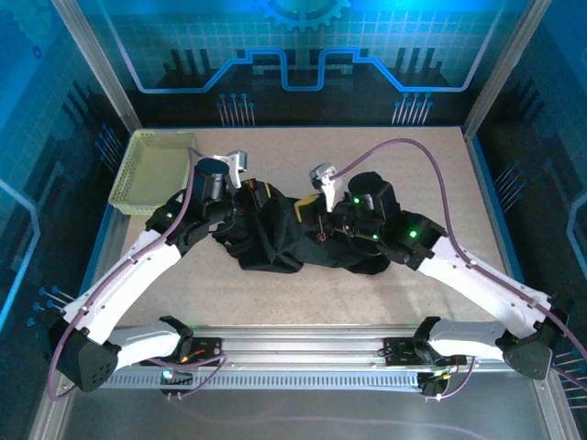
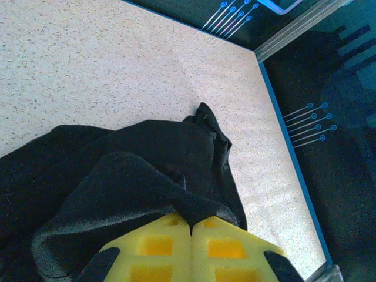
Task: Fold the inside-out t-shirt
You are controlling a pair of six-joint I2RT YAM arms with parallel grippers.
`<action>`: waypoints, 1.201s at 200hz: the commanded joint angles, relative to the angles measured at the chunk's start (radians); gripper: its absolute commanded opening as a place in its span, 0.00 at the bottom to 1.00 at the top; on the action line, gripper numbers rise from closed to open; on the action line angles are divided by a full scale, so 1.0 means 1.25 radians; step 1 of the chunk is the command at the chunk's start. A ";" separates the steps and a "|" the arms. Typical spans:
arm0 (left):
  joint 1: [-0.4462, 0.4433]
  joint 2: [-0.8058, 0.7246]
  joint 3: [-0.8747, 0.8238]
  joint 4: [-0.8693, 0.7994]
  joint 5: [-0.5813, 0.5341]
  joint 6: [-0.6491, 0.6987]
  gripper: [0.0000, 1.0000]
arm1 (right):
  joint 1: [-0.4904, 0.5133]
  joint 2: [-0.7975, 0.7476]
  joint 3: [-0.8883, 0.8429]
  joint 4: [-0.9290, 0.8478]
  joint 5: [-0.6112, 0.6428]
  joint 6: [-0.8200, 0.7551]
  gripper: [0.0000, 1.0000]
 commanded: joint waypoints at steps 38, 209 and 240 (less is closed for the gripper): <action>0.009 -0.049 -0.022 0.037 0.071 0.028 0.00 | -0.012 0.114 -0.101 0.043 0.024 -0.023 0.45; 0.181 -0.079 -0.191 0.028 0.085 0.036 0.20 | -0.159 -0.041 -0.207 0.116 -0.224 -0.025 0.00; 0.174 -0.019 -0.132 -0.030 0.103 0.047 0.35 | -0.153 -0.004 -0.179 0.141 -0.308 0.013 0.00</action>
